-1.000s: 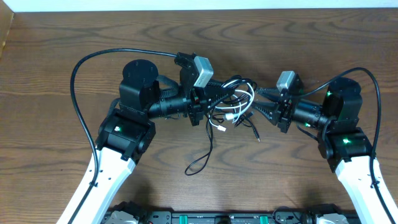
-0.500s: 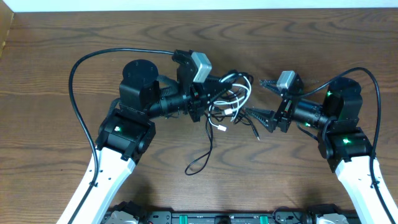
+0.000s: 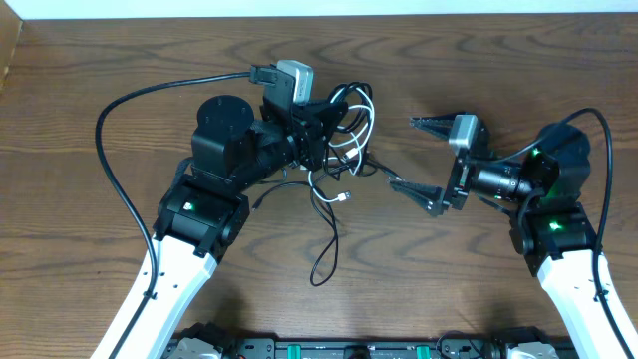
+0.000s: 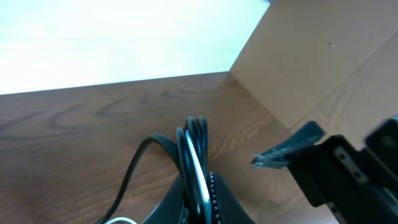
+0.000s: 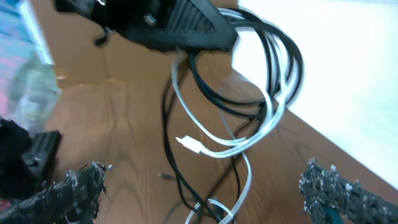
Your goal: Untangle cables
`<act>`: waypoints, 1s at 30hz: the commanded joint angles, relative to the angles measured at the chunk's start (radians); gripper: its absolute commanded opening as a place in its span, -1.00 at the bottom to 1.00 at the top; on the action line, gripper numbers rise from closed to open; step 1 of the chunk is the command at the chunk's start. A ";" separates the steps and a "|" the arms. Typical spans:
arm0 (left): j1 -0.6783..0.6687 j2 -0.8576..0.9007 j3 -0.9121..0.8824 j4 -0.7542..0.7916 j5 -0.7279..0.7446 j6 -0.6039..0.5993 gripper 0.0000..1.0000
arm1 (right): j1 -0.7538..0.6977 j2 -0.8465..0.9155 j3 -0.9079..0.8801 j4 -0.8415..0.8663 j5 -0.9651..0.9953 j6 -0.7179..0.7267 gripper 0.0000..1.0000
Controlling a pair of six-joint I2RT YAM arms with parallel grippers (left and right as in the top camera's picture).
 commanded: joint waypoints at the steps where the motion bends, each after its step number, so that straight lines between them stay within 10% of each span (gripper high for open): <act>1: -0.003 -0.017 0.016 0.006 -0.005 -0.091 -0.85 | 0.034 -0.001 0.001 0.036 -0.028 0.084 0.99; 8: -0.044 -0.017 0.016 0.010 0.029 -0.095 -0.85 | 0.057 0.000 0.001 0.087 0.278 0.386 0.99; 30: -0.137 -0.017 0.016 0.068 0.112 -0.095 -0.85 | 0.056 0.235 0.001 0.110 0.386 0.370 0.99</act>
